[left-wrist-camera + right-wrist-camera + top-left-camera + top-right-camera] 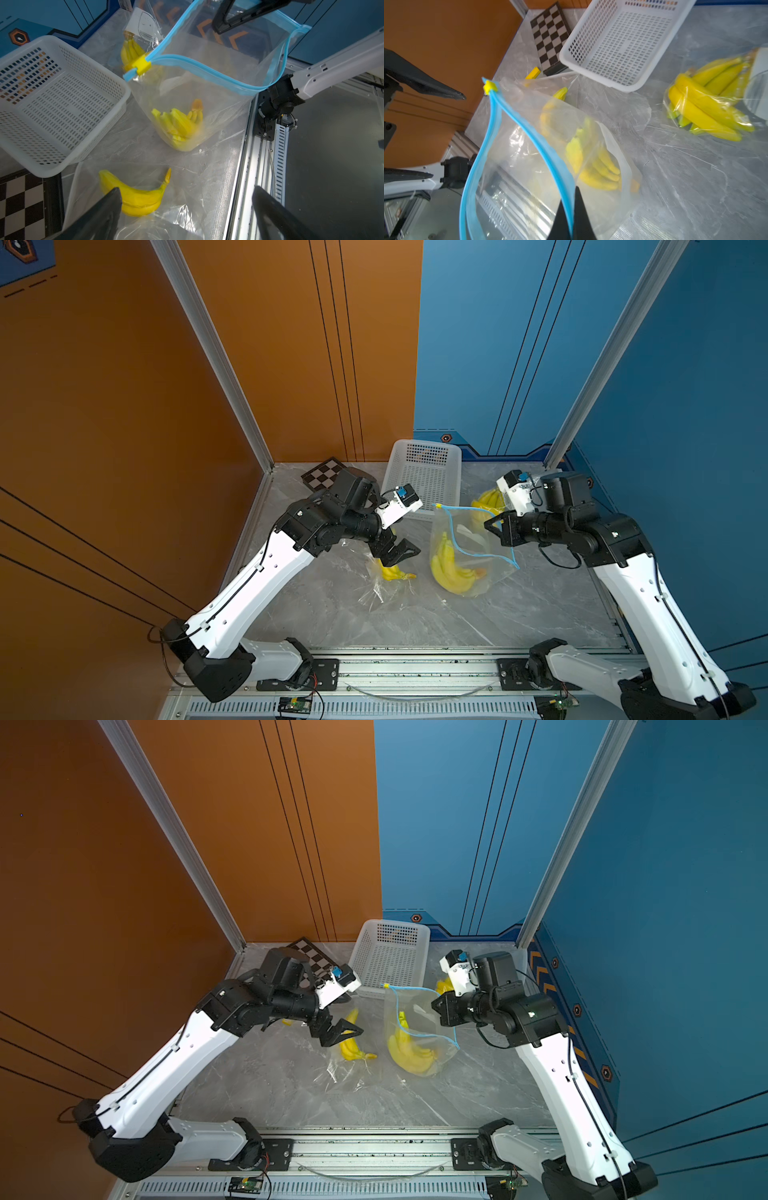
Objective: Open the zip-top bag and take out the banana
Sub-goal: Open the zipper of the food storage bag at the center of the board.
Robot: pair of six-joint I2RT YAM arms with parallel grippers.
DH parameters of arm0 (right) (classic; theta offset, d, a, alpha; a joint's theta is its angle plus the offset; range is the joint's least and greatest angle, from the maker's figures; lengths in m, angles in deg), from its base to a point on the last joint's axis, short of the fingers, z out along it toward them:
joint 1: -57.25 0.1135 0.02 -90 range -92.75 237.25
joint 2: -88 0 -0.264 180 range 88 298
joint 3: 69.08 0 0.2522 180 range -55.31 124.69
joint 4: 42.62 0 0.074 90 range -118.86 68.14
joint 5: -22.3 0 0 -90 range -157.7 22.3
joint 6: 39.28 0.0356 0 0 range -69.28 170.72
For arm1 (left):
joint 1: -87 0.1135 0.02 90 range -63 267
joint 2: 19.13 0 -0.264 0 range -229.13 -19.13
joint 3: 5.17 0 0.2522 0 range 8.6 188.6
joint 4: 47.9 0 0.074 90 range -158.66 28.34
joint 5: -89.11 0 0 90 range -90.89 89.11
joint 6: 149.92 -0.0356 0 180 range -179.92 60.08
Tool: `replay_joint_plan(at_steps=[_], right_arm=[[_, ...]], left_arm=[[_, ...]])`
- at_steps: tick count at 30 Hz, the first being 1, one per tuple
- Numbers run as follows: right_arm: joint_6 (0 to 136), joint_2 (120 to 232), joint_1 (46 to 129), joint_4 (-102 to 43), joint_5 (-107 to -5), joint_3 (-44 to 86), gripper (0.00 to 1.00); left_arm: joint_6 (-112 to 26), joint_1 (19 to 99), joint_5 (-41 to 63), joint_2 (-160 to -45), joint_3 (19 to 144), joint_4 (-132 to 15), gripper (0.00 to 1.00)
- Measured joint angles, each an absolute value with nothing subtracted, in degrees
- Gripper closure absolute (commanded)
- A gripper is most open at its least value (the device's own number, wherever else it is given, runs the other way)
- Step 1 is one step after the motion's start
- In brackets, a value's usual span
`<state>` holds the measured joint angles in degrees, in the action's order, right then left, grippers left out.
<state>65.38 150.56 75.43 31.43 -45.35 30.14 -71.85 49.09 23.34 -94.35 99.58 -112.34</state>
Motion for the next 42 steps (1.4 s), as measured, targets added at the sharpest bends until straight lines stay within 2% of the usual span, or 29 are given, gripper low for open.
replay_joint_plan(at_steps=[3,6,10,16,22,32,33,35,37,39,40,42], right_arm=[[74.4,147.8,76.3,29.5,-50.3,31.3,1.00],[81.0,145.5,80.7,26.1,-56.2,29.0,1.00],[87.3,142.5,86.6,19.1,-61.9,18.5,1.00],[94.4,142.4,88.1,11.0,-64.4,4.9,1.00],[96.7,141.1,88.4,6.6,-65.0,3.7,1.00],[97.6,138.9,89.2,5.4,-65.0,2.6,1.00],[97.5,138.7,89.3,5.4,-65.0,2.5,1.00],[97.5,138.1,89.2,5.5,-65.0,2.4,1.00],[97.5,137.4,89.2,5.9,-64.9,2.4,1.00],[97.5,136.5,89.2,6.4,-64.9,2.4,1.00],[97.5,136.0,89.1,6.7,-64.9,2.4,1.00],[97.5,135.1,88.4,7.4,-64.8,2.4,1.00]], left_arm=[[-63.0,50.7,21.5,-94.4,101.8,-108.4,0.02],[-52.2,51.5,20.0,-94.4,102.4,-103.3,0.02],[-39.8,49.4,18.0,-94.4,98.6,-96.9,0.02],[-25.8,43.4,16.8,-99.1,93.6,-93.4,0.02],[-17.7,38.2,16.7,-106.2,93.0,-92.7,0.02],[-13.8,37.4,17.3,-110.4,94.6,-92.7,0.00],[-13.9,37.5,17.3,-111.6,95.0,-92.7,0.05],[-14.0,37.6,17.5,-113.5,95.4,-92.9,0.25],[-14.8,37.8,17.8,-115.6,96.2,-93.9,0.64],[-15.1,38.1,17.9,-117.3,97.5,-94.9,0.76],[-15.4,38.3,18.0,-117.8,98.0,-95.3,0.85],[-15.7,39.1,18.2,-118.0,98.5,-95.8,0.92]])
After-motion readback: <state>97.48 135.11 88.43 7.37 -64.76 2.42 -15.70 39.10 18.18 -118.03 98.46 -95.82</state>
